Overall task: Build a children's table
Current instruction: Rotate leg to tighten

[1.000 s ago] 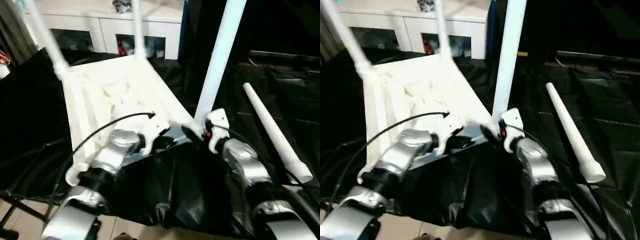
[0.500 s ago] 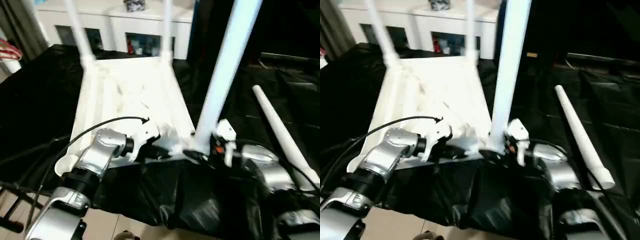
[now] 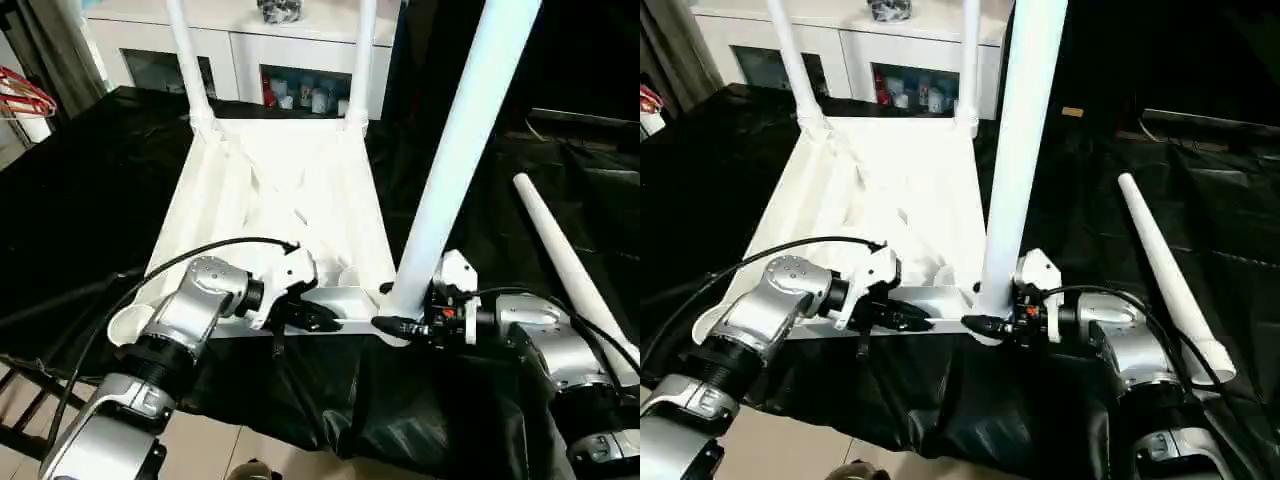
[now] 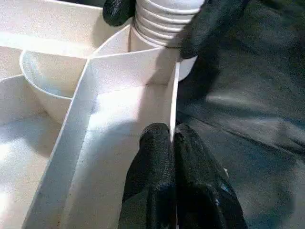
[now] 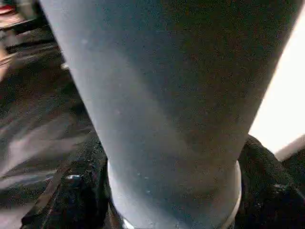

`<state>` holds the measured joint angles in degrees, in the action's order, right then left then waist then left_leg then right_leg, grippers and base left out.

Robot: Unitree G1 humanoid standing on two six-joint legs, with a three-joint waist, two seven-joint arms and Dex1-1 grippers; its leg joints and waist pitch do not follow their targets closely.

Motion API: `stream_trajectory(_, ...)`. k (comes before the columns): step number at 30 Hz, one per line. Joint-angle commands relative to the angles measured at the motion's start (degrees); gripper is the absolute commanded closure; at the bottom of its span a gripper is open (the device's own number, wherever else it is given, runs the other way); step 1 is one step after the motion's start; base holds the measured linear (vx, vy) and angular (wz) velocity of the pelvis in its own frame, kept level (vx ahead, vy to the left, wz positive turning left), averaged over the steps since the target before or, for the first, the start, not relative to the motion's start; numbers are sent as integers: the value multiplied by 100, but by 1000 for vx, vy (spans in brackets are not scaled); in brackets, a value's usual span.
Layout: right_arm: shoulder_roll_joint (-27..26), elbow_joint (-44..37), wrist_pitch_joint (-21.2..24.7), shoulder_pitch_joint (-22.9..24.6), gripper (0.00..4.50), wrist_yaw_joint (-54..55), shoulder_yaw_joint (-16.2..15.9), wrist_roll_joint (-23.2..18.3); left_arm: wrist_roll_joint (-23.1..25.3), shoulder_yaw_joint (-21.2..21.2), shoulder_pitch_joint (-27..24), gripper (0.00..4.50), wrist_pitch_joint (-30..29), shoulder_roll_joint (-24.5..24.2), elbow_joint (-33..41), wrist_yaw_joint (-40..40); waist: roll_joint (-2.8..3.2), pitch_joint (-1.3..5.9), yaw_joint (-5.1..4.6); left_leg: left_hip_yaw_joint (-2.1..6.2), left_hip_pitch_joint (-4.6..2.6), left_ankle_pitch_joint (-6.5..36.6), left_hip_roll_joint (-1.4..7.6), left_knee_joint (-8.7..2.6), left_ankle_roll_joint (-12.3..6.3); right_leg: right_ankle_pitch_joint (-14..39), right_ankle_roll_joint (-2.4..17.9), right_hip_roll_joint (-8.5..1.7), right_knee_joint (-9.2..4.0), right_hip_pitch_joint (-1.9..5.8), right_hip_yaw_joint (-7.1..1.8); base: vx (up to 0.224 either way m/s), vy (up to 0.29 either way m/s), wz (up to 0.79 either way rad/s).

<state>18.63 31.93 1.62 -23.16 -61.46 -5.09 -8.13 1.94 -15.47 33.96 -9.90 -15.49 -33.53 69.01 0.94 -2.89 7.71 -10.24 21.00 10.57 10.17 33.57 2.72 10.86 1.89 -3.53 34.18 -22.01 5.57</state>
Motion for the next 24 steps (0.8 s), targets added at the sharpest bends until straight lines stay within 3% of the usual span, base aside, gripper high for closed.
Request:
stream_trajectory(1,-398,280,15,-55,172,534,-329,278,-135,120,253,450,105,396,77,-549,-66,320,-61,161,-60,1123,390,-422,-286,1896,975,-648,-498,259,-346,0,0,0)
stream_trajectory(5,-862,964,32,-382,173,1821,-169,502,-22,222,372,450,-27,763,-67,-1332,-59,297,-228,164,-99,1388,367,-429,-150,2259,913,-640,-557,212,-357,0,0,0)
stream_trajectory(10,-1442,1561,100,-806,174,3106,132,521,79,350,502,450,-209,1300,-250,-2393,-57,313,-276,157,-85,1288,358,-416,-176,2161,903,-639,-550,226,-362,0,0,0)
stream_trajectory(11,-1548,1645,-14,-869,174,3096,135,508,84,322,500,450,-204,1419,-231,-2478,-54,326,-278,152,-78,1180,364,-408,-217,1933,952,-635,-527,229,-370,0,0,0)
stream_trajectory(13,-1548,1639,-101,-868,118,3078,69,578,81,293,489,450,-182,1446,-211,-2444,-65,340,-263,140,-51,1022,356,-394,-308,1632,992,-635,-492,256,-374,0,0,0)
stream_trajectory(16,-1546,1640,-163,-862,102,2872,105,517,63,234,449,450,-118,1425,-166,-2231,-61,360,-252,130,-32,809,352,-375,-459,1269,1063,-631,-446,267,-375,0,0,0)
stream_trajectory(18,-1467,1600,-244,-849,62,2771,94,526,51,207,408,450,-39,1328,-143,-2031,-51,357,-257,129,-34,791,357,-377,-500,1222,1087,-624,-444,267,-368,0,0,0)
stream_trajectory(24,-1082,1443,-543,-787,51,2000,-9,493,27,126,325,450,25,983,-68,-1510,-29,344,-258,134,-47,1024,365,-390,-474,1516,1051,-621,-481,260,-363,0,0,0)
